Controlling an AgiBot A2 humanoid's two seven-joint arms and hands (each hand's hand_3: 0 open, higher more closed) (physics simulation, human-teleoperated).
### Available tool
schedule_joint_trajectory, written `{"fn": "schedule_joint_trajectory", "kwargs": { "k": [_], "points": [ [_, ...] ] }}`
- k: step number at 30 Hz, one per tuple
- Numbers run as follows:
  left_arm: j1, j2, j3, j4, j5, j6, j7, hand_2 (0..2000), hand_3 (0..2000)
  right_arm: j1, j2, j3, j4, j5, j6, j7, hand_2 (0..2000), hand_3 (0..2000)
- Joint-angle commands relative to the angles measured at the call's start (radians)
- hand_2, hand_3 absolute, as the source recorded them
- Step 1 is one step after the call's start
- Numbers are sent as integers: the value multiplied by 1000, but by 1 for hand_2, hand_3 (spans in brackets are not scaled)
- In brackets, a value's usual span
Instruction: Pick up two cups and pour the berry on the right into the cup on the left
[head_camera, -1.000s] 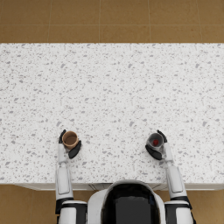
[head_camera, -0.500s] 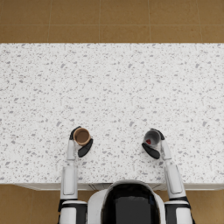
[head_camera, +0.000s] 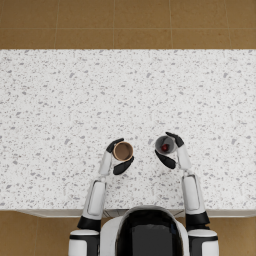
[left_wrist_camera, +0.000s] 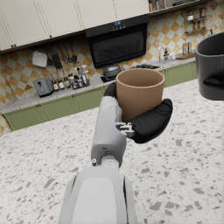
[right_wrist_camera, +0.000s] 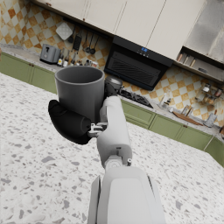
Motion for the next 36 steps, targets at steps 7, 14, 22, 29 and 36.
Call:
{"fn": "schedule_joint_trajectory", "kwargs": {
  "k": [7, 14, 22, 29, 36],
  "points": [
    [42, 28, 52, 45, 10, 5, 0, 2000, 1280, 159, -67, 28, 29, 224, 3, 1, 2000, 1280],
    [39, 33, 64, 49, 11, 1, 0, 2000, 1280, 178, -82, 42, 80, 448, 11, 2, 2000, 1280],
    [40, 41, 74, 34, 11, 0, -1, 2000, 1280, 188, -97, 72, 118, 705, 8, 2, 2000, 1280],
    [45, 49, 80, 41, 11, -2, -1, 2000, 1280, 197, -110, 97, 164, 931, 7, 2, 2000, 1280],
    [50, 57, 86, 48, 11, -3, 0, 2000, 1280, 197, -124, 176, 199, 1156, 9, 4, 2000, 1280]
  ]
}}
